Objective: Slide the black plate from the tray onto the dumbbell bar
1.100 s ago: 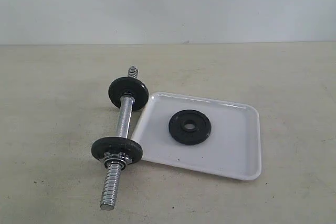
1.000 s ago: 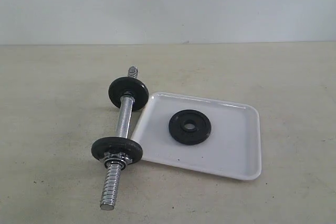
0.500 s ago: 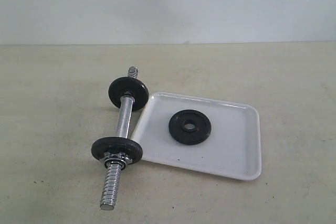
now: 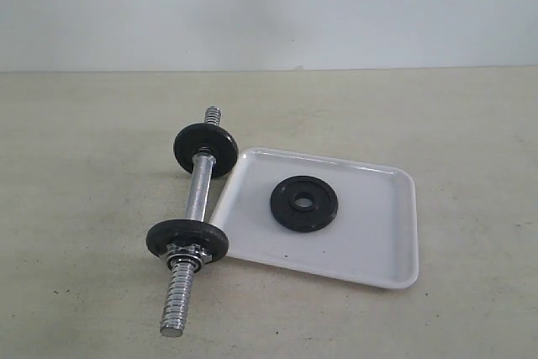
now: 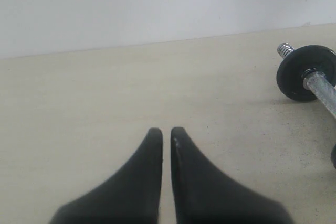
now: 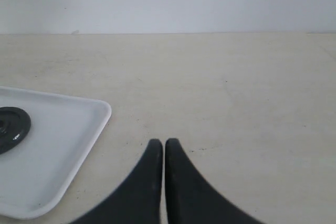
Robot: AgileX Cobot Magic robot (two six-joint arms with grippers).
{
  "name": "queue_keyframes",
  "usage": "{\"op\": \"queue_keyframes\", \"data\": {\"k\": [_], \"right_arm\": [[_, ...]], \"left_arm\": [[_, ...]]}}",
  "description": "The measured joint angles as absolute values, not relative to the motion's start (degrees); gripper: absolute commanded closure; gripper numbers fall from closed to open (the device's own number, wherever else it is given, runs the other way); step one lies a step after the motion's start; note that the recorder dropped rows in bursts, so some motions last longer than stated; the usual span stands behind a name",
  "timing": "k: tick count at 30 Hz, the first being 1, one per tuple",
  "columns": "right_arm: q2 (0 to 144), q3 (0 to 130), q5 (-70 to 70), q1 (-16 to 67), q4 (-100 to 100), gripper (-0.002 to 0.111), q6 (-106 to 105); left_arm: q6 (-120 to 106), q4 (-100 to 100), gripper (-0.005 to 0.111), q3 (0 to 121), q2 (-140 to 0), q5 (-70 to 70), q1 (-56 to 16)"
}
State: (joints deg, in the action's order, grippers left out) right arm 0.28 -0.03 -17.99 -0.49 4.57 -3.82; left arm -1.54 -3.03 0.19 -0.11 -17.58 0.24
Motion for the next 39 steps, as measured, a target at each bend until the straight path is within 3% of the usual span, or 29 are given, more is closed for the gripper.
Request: {"op": "queue_keyframes", "data": {"k": [13,16,21,27,32,35,39], "right_arm": [[0.28,-0.03,-2.61,-0.49,4.57,0.109,-3.82],[0.28,-0.03,9.42,-0.49,4.57,0.109,-2.71],[0.14,-0.03,46.04,-0.49,4.57,0.109,6.18],[0.04,-0.03,68.44,-0.49,4.91,0.109,7.84],[0.04,-0.03,65.05,-0.49,2.49,0.109,16.11],[0.04,3.16,42.21,-0.49,-10.38,0.109,20.23],[1.01,9.25,18.39,-0.49,-31.15,0.109,41.58]], "left_arm": [[-1.54,-3.03,0.103,0.19,-0.11,-11.34,0.24],[-1.54,-3.03,0.103,0.19,-0.11,1.72,0.24],[-1.54,-3.50,0.103,0.19,0.02,43.52,0.24],[-1.54,-9.59,0.103,0.19,0.02,59.25,0.24],[6.56,-14.64,0.103,0.19,0.02,59.56,0.24],[20.30,-23.77,0.103,2.30,0.02,43.43,0.24],[47.84,-44.01,0.103,7.67,-0.80,22.84,0.24]]}}
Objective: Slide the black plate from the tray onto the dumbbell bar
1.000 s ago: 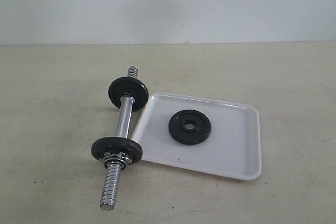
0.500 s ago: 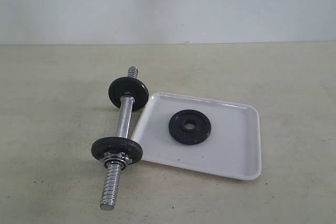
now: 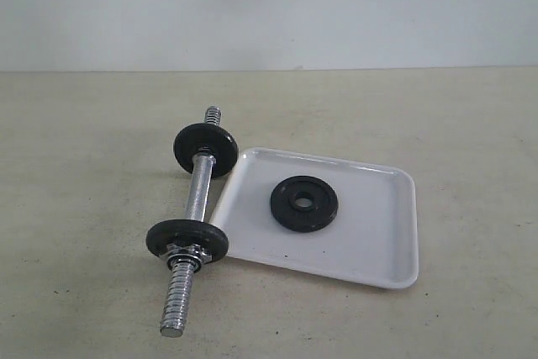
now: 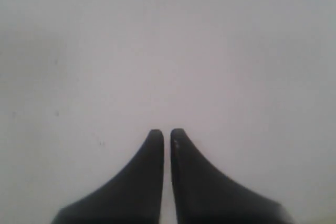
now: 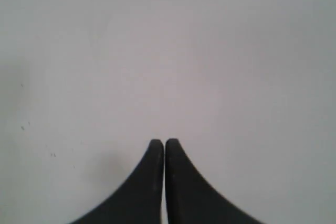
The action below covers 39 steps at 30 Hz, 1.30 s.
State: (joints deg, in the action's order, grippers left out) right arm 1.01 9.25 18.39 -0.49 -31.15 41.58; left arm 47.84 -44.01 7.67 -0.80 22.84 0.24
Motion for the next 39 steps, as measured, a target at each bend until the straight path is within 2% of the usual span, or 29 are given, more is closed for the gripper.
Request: {"op": "queue_keyframes", "data": {"k": [3,9,14,17,20,24,31,39], "right_arm": [[3.67,11.10,13.76,-0.49,-44.89,0.109,55.41],[13.15,13.51,17.82,-0.49,-66.79,0.109,76.05],[25.65,18.49,25.44,-0.49,-90.36,0.109,98.35],[34.33,21.61,33.58,-0.49,-96.60,0.109,107.04],[46.54,24.73,45.37,-0.49,-98.98,0.109,108.74],[57.55,26.71,52.27,-0.49,-98.83,0.109,106.67],[59.61,26.85,52.90,-0.49,-83.38,0.109,106.35],[59.76,26.85,50.97,-0.49,-82.34,0.109,93.01]], "left_arm": [[65.42,-62.01,0.103,10.47,-3.48,17.58,0.24],[88.64,-86.65,0.103,14.51,-13.29,19.75,0.24],[99.82,-97.30,0.103,18.30,-23.03,26.05,0.24],[103.94,-98.76,0.103,20.12,-28.45,30.80,0.24],[106.76,-99.43,0.103,21.07,-34.82,34.89,0.24],[107.24,-99.33,0.103,21.07,-40.67,35.56,0.24],[107.24,-90.24,0.103,21.07,-41.52,34.61,0.24],[103.76,-88.26,0.103,21.07,-41.52,37.75,0.24]]}}
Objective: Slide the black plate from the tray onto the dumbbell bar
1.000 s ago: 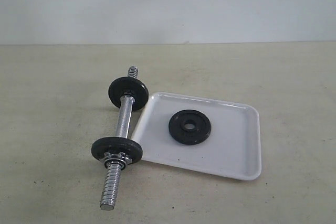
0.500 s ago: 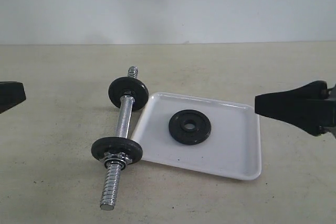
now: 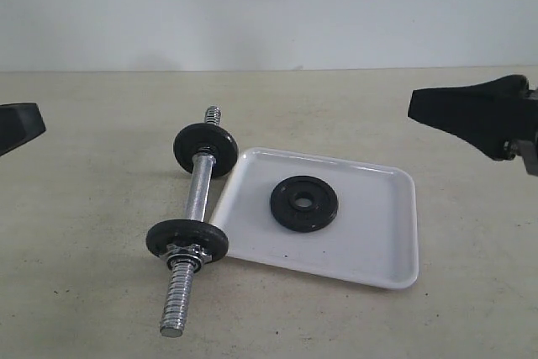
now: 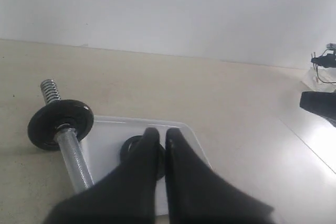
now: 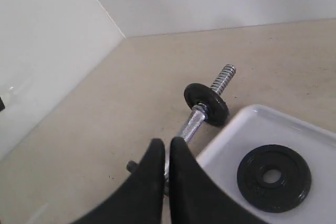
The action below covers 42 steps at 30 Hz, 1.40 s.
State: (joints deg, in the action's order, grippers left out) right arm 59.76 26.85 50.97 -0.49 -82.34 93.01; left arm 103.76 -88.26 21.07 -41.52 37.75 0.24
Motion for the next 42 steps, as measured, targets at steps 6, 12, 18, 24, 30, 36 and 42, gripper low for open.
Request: {"op": "queue_keyframes", "data": {"k": [6,12,18,24,30,36,42], "right_arm": [[60.04,29.85,52.58,0.62,-93.34,0.109,94.86],[60.04,31.75,20.83,10.27,-100.12,0.109,102.61],[60.04,31.75,-14.33,19.20,-100.12,0.109,100.70],[60.04,31.75,-6.60,21.89,-99.90,0.109,98.61],[60.04,31.75,-4.02,21.95,-99.90,0.109,98.24],[60.04,31.75,-0.80,21.95,-99.90,0.109,98.12],[60.04,31.75,7.20,21.95,-99.90,0.109,95.63]], "left_arm": [[103.46,-87.21,0.103,21.07,-41.52,41.00,0.24],[112.96,-98.90,0.103,21.07,-45.02,23.90,0.24],[111.58,-100.08,0.103,21.07,-46.55,2.12,0.24],[109.83,-100.08,0.103,21.15,-46.59,5.05,0.24],[109.54,-100.08,0.103,21.15,-46.59,5.66,0.24],[109.54,-100.08,0.103,21.47,-46.59,8.08,0.24],[109.41,-100.08,0.103,25.65,-46.59,15.18,0.24]]}}
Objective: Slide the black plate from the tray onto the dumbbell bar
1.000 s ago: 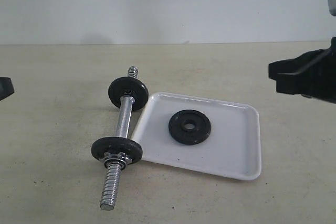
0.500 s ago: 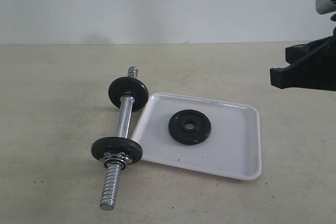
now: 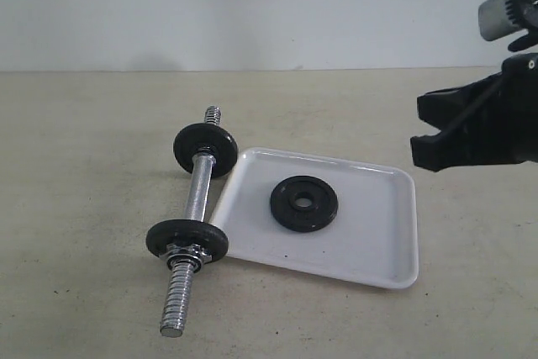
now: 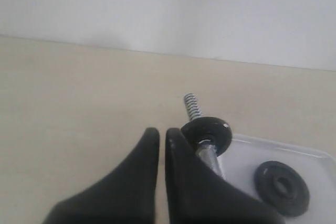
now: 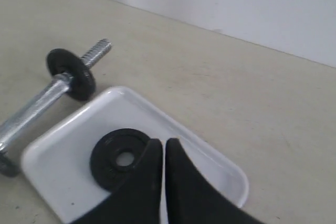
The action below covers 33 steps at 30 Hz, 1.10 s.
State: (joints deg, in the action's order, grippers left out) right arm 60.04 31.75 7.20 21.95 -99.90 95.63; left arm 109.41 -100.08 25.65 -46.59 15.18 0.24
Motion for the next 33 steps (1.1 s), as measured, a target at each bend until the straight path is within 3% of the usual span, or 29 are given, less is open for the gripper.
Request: {"op": "queue_keyframes", "data": {"k": [14,23,33], "right_arm": [[60.04,31.78,31.78,21.95,-99.87,0.109,98.37],[60.04,31.78,57.79,21.95,-99.92,0.109,99.74],[60.04,24.78,53.49,22.03,-100.27,0.109,96.68]], "left_arm": [[105.16,-100.02,0.103,29.75,-46.59,47.64,0.24],[105.16,-100.11,0.103,29.75,-46.83,52.93,0.24],[105.16,-100.11,0.103,29.75,-46.83,53.05,0.24]]}}
